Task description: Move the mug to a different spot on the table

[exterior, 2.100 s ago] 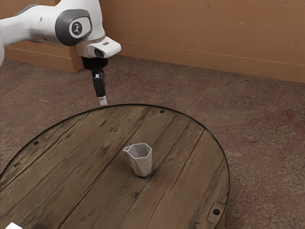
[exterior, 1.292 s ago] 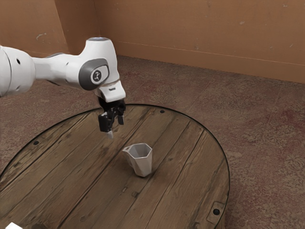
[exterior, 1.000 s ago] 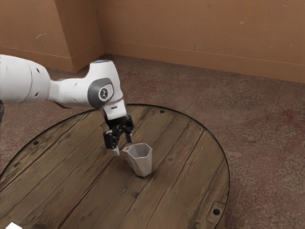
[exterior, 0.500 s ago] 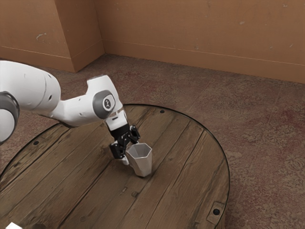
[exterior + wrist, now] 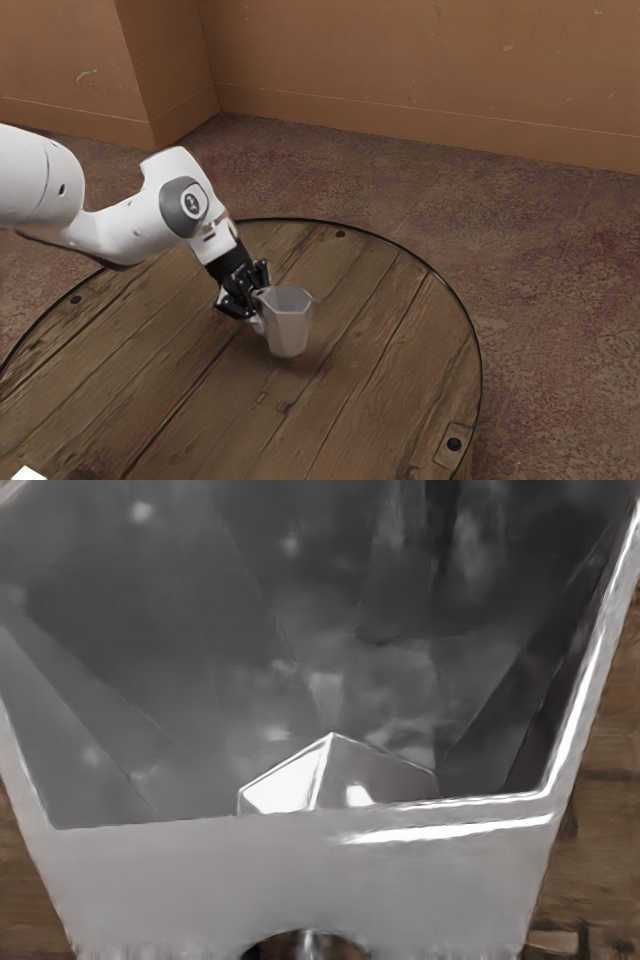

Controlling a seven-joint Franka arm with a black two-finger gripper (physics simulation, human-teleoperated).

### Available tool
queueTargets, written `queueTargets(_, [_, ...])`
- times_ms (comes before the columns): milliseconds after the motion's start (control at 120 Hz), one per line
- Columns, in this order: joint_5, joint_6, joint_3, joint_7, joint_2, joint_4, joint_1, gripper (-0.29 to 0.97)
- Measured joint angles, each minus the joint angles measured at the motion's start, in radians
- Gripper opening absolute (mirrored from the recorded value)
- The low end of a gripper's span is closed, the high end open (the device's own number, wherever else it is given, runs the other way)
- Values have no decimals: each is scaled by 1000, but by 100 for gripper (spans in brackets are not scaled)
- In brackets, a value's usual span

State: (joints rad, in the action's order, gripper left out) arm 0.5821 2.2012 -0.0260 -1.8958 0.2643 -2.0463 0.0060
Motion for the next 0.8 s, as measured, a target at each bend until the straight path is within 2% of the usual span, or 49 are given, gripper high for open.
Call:
queueTargets(108, [59,-10,-1,-62,-47,-53,51,-3])
queueTargets(242, [86,-19,-1,-130,-71,-80,95,1])
queueTargets(608, [85,-45,-9,-298,-112,-149,241,2])
queueTargets(800, [82,-48,-10,-366,-56,-138,264,3])
